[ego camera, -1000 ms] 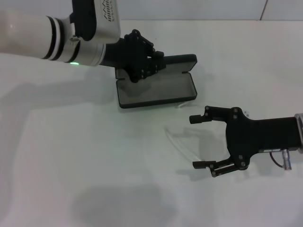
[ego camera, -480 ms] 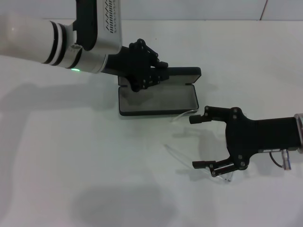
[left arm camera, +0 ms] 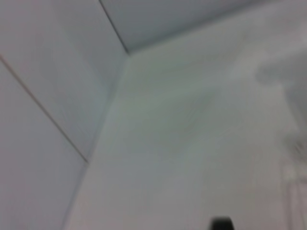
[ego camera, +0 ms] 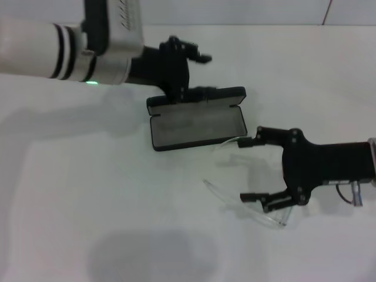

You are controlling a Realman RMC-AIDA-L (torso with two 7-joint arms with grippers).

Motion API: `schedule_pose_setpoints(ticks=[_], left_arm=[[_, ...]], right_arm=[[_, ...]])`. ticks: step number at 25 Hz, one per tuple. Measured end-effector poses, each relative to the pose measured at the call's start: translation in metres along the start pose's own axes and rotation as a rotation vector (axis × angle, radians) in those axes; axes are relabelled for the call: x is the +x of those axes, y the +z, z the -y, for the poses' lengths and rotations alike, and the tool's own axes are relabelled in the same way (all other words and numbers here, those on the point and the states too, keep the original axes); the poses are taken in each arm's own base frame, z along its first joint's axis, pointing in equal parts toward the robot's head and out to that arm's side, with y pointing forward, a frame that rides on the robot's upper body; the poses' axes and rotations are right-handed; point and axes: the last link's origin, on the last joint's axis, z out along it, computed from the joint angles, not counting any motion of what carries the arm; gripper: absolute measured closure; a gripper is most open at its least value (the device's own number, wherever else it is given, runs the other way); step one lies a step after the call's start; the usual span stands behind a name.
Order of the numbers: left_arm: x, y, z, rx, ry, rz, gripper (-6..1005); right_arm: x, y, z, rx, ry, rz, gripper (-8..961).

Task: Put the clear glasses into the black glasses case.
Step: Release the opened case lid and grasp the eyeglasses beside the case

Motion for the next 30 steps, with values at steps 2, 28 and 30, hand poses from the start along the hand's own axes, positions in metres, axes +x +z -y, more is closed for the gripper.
schedule_pose_setpoints(ticks=[2, 28, 30], left_arm=[[0.006, -0.012, -0.004, 0.043, -0.041, -0.116, 417], [-0.07, -0.087, -0.081, 0.376, -0.544, -0.539, 388], [-0.07, -0.088, -0.08, 0.388, -0.545, -0.543, 388]], right_arm=[[-0.004, -0.003, 0.007, 0.028, 0.016, 0.015, 66], [-0.08, -0.006, 0.055, -0.561, -0.387, -0.822, 66], [-0.078, 0.003, 0.049, -0.623, -0.412, -0.847, 67]])
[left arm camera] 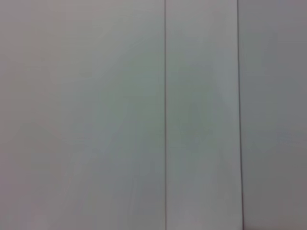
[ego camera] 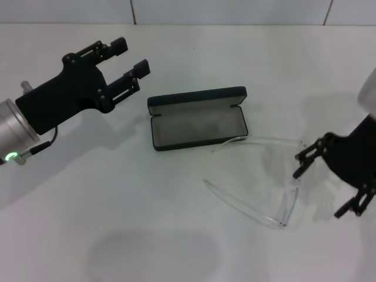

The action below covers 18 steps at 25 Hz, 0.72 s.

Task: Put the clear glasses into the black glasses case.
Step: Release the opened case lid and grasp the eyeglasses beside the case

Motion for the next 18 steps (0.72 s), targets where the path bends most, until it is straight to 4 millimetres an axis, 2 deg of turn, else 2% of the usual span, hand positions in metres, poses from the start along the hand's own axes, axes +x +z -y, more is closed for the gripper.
schedule_pose_setpoints(ticks=[3, 11, 18], left_arm=[[0.0, 0.0, 0.001, 0.009, 0.002, 0.0, 388], [-0.001, 0.0, 0.004, 0.019, -0.002, 0.004, 387], [-0.003, -0.002, 0.004, 0.026, 0.018, 0.01, 388]], right_arm=[[-0.005, 0.005, 0.003, -0.012, -0.038, -0.025, 68], [-0.003, 0.01, 0.017, 0.079, -0.056, -0.066, 72], [-0.004, 0.03, 0.028, 0.081, -0.09, -0.136, 77]])
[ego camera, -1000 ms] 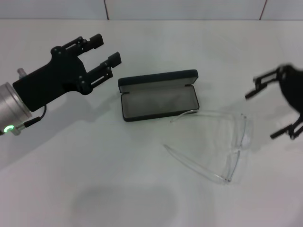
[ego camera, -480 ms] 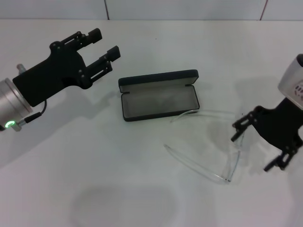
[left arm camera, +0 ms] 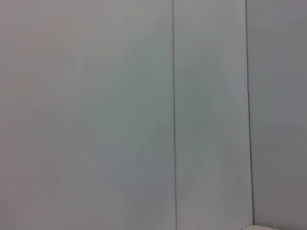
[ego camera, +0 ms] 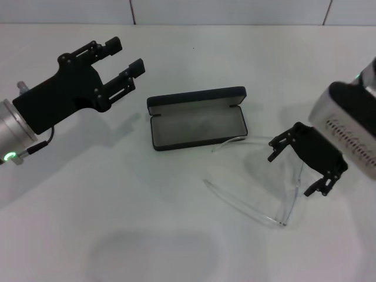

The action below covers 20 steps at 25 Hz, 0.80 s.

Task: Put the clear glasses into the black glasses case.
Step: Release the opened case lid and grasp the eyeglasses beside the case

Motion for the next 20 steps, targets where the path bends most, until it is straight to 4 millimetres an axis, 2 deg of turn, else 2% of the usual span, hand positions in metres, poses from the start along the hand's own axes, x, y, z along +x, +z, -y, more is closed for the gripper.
schedule_pose_setpoints(ticks=[6, 14, 20], left_arm=[[-0.002, -0.001, 0.001, 0.009, 0.0, 0.008, 387], [-0.003, -0.004, 0.003, 0.026, 0.007, 0.008, 388], [-0.004, -0.005, 0.004, 0.034, 0.003, 0.01, 388]], right_arm=[[-0.004, 0.016, 0.001, -0.021, -0.026, -0.03, 80], [-0.007, 0.027, -0.001, -0.046, -0.044, -0.033, 85], [-0.009, 0.029, 0.001, -0.054, -0.044, -0.056, 204]])
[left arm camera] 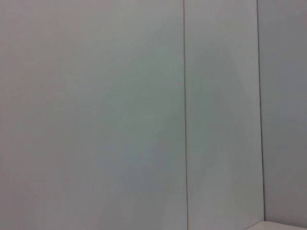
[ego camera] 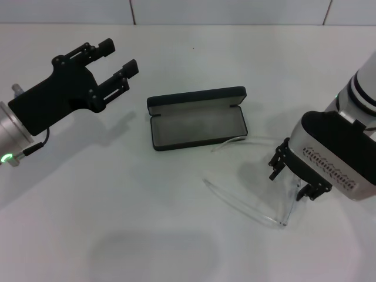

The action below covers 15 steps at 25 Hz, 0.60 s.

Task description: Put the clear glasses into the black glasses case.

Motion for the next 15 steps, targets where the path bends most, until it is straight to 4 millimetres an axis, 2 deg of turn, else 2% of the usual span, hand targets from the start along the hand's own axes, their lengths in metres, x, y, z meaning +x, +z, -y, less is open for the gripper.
schedule_pose_setpoints(ticks=[5, 10, 15], left_arm=[[0.0, 0.0, 0.0, 0.002, -0.003, -0.001, 388], [0.001, -0.001, 0.002, 0.02, -0.019, -0.013, 388], [0.0, 0.001, 0.0, 0.021, -0.03, -0.02, 387]], right_arm=[[0.001, -0.004, 0.002, 0.009, 0.033, 0.003, 303], [0.003, -0.008, -0.003, 0.015, 0.041, 0.041, 501], [0.009, -0.028, -0.014, 0.101, 0.075, 0.16, 707]])
